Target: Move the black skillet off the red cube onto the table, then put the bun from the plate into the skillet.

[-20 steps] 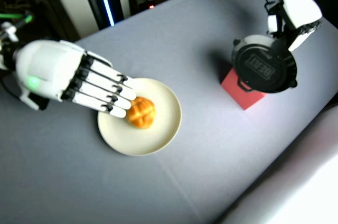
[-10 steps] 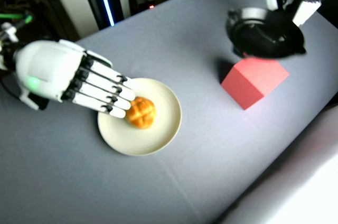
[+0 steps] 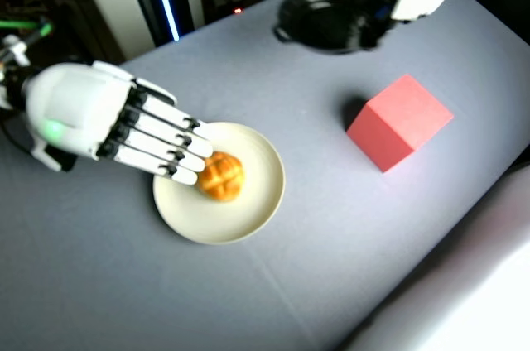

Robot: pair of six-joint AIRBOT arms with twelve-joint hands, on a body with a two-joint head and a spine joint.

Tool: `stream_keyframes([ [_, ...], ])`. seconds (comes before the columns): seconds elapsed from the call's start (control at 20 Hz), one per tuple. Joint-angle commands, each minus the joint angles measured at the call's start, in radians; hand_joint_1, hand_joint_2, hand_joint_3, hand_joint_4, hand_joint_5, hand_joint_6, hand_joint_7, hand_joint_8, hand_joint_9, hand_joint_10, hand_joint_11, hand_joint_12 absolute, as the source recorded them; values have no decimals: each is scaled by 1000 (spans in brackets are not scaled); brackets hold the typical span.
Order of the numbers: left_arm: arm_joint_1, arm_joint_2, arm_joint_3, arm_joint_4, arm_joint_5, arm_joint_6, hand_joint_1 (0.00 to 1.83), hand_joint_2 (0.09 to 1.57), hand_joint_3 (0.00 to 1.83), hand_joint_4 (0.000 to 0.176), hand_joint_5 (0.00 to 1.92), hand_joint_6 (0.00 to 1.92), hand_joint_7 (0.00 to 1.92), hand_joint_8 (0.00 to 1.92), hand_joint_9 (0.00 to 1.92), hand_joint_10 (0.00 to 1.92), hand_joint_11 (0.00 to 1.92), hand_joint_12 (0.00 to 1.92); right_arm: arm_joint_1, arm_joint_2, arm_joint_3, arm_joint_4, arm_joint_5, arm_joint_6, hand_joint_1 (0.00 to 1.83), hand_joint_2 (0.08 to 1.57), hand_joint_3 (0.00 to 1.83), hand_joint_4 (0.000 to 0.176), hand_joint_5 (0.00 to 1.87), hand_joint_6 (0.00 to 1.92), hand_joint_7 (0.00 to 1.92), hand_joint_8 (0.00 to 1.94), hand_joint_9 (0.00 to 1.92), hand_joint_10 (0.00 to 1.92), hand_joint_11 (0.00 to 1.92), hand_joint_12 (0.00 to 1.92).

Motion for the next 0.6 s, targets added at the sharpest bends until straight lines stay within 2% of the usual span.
stream_keyframes([
  [0.0,3,6,2,-7,-75,7,1419,1222,2,0,1334,1921,1485,1921,1626,1921,1645,1921,2,-1,-3,15,124,7,472,1380,4,0,469,0,490,5,491,1,460,145],
  [0.05,13,2,2,-12,-47,7,1452,1214,0,0,1305,1921,1496,1921,1637,1921,1655,1921,2,-1,-3,15,124,8,472,1384,6,0,470,0,488,3,484,0,445,139],
  [0.1,24,-3,3,-24,-26,15,1383,1262,9,0,1252,1921,1477,1921,1622,1921,1630,1921,2,-1,-3,15,124,8,498,1383,2,0,466,0,473,0,462,0,421,132],
  [0.25,34,-22,9,-79,25,84,1378,1250,0,0,1199,1921,1411,1921,1571,1921,1591,1921,2,-1,-3,15,124,9,481,1370,0,0,471,0,479,1,483,5,448,156],
  [0.3,32,-29,13,-95,41,108,1295,1253,1,0,1149,1921,1374,1921,1561,1921,1579,1921,2,-1,-3,15,124,9,478,1371,0,0,465,0,467,0,468,0,430,152],
  [0.4,30,-40,19,-111,62,127,1213,1184,0,0,992,1921,1147,1921,1368,1921,1431,1921,2,-1,-3,15,124,9,475,1369,0,0,470,2,478,5,488,9,457,168],
  [0.45,30,-43,20,-111,66,127,1213,1184,0,0,992,1921,1147,1921,1368,1921,1431,1921,2,-1,-3,15,124,9,475,1369,0,0,470,2,478,5,488,9,457,168],
  [0.5,31,-44,19,-110,70,128,1181,1157,0,0,812,1921,932,1921,1148,1921,1257,1921,2,-1,-3,15,124,9,500,1371,0,0,474,3,478,3,488,6,463,179],
  [0.55,31,-44,18,-107,72,128,1181,1157,0,0,812,1921,932,1921,1148,1921,1257,1921,2,-1,-3,15,123,9,500,1371,0,0,474,3,478,3,488,6,463,179],
])
